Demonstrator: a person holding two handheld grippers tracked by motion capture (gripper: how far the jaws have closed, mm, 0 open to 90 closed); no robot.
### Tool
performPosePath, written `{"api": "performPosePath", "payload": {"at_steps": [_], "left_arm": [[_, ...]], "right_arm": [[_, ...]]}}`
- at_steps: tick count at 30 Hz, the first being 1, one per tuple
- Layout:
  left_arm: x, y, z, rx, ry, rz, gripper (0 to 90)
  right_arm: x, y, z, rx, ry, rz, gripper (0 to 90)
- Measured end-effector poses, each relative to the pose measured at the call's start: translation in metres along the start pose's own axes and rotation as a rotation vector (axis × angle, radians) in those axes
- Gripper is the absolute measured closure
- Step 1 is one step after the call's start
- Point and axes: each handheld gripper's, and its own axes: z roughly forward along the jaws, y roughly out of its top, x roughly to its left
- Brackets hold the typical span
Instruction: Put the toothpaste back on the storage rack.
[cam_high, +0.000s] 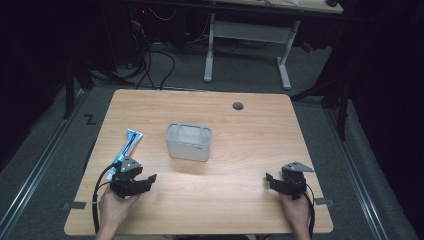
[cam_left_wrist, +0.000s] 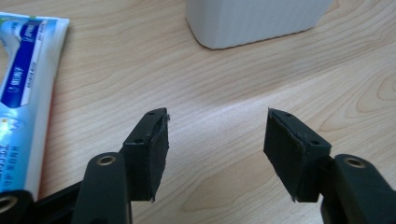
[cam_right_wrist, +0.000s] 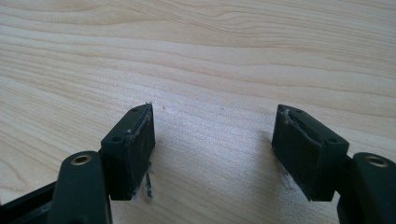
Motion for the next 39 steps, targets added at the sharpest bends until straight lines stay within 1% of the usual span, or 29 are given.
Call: {"api": "performPosePath", "payload": {"at_steps": [2,3,5,6,8,9,10,13,16,19,22,24,26,27,30,35,37,39], "left_arm": [[0.001,0.001,-0.002,-0.007,0.016,0.01,40.4],[0.002,0.002,-0.002,-0.002,0.015,0.006,40.5],[0.005,0.003,-0.004,-0.008,0.03,0.003,40.5],[0.006,0.004,-0.005,-0.011,0.035,0.01,40.5],[0.007,0.004,-0.005,-0.014,0.03,0.003,39.9],[0.009,0.005,-0.006,-0.02,0.026,0.006,38.6],[0.01,0.006,-0.006,-0.012,0.018,-0.001,37.8],[0.014,0.011,-0.007,-0.001,0.031,0.009,36.1],[0.017,0.014,-0.008,0.007,0.045,0.007,35.4],[0.021,0.016,-0.011,-0.002,0.076,0.021,36.9],[0.026,0.018,-0.013,-0.008,0.089,0.01,37.7],[0.029,0.019,-0.014,-0.006,0.1,0.012,38.1],[0.032,0.02,-0.014,-0.001,0.105,0.009,38.3],[0.034,0.02,-0.015,-0.001,0.11,0.012,40.2],[0.036,0.021,-0.016,0.004,0.115,0.014,42.1],[0.04,0.027,-0.017,0.005,0.129,0.039,43.4],[0.042,0.03,-0.018,-0.004,0.13,0.049,43.2],[0.045,0.033,-0.019,0.005,0.138,0.051,43.3]], "right_arm": [[0.0,0.0,0.0,0.0,0.0,0.001,30.1],[0.0,0.0,0.0,0.0,0.0,0.001,30.1],[0.0,0.0,0.0,0.0,0.0,0.0,30.1],[0.0,0.0,0.0,0.0,0.001,0.0,30.1],[0.0,0.0,0.0,0.0,0.0,0.0,30.1],[0.0,0.0,0.0,0.0,0.0,0.0,30.1],[0.0,0.0,0.0,0.0,0.0,0.0,30.1],[0.0,0.0,0.0,0.0,0.0,0.0,30.1],[0.0,0.0,0.0,0.0,0.0,0.0,30.1],[0.0,0.0,0.0,0.0,0.001,0.0,30.1],[0.0,0.0,0.0,0.0,0.002,-0.002,30.1],[0.0,0.0,0.0,0.0,0.002,-0.001,30.1],[0.0,0.0,0.0,0.0,0.002,-0.001,30.1],[0.0,0.0,0.0,0.0,0.002,0.0,30.1],[0.0,0.0,0.0,0.0,0.003,0.0,30.1],[0.0,0.0,0.0,0.0,0.003,0.0,30.1],[0.0,0.0,0.0,0.0,0.003,0.0,30.1],[0.0,0.0,0.0,0.0,0.003,0.0,30.1]]}}
